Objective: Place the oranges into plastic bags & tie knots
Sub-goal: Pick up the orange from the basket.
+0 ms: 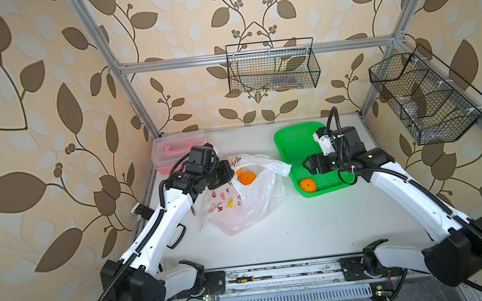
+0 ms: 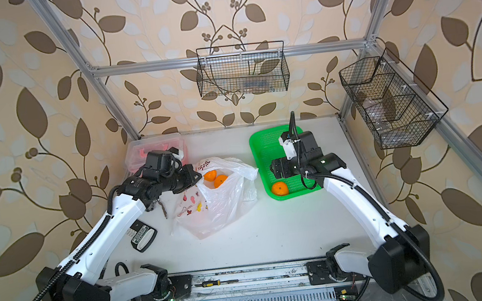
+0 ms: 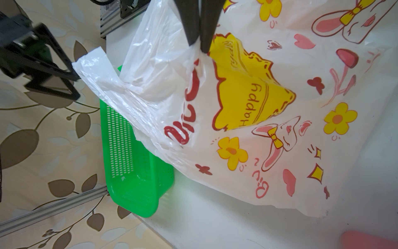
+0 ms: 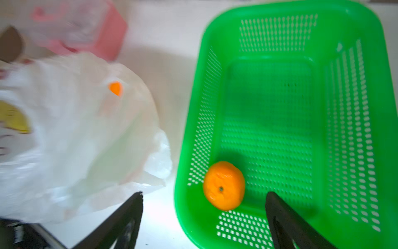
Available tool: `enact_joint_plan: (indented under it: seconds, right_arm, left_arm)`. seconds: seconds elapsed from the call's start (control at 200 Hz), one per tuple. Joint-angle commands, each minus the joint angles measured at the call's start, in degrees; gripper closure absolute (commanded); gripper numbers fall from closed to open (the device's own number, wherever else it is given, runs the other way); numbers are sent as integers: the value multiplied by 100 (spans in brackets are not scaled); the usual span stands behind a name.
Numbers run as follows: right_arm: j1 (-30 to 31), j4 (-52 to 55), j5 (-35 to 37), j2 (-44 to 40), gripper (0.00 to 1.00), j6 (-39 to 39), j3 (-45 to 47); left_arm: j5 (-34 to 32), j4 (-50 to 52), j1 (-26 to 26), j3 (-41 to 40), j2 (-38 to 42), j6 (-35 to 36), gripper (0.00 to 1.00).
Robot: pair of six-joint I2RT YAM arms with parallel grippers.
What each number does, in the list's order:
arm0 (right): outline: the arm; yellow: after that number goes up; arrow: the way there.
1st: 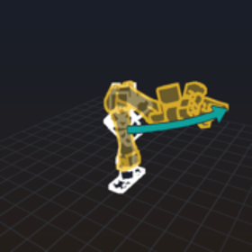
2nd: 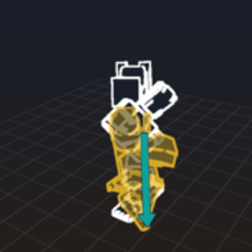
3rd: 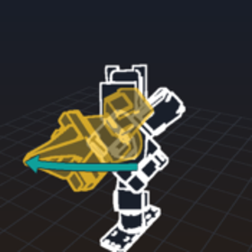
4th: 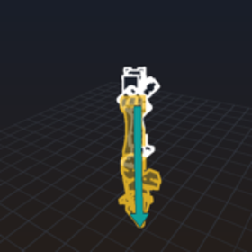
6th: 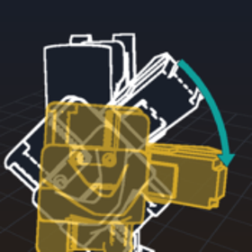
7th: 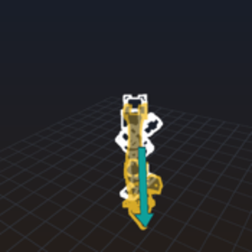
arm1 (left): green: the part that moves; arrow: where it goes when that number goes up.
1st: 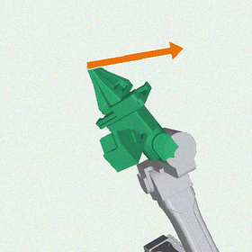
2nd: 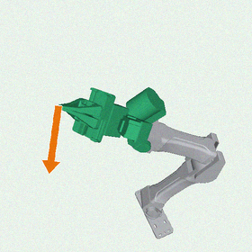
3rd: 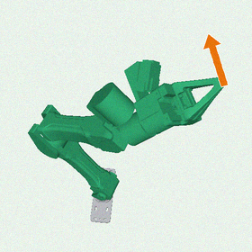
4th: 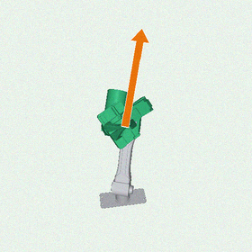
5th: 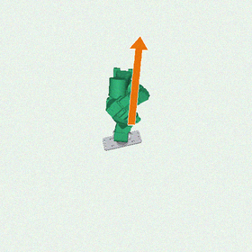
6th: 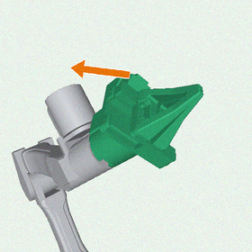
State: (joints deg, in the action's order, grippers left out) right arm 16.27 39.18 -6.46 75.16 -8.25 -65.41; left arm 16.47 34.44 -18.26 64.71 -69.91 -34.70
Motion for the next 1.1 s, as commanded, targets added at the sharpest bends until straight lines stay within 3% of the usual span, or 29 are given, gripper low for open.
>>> enact_joint_plan:
  seconds: [0.0,0.345,0.89,1.095]
  right_arm:
    - [-77,877,522,632,9,609,-54]
    - [65,806,356,2097,9,839,-511]
    - [241,543,638,3319,8,758,-713]
    - [184,398,453,3319,19,746,-660]
  left_arm:
    - [-8,-43,51,196,56,23,100]
    - [-65,52,51,129,171,38,100]
    - [-81,84,51,69,180,81,100]
    - [-91,91,51,77,153,94,100]
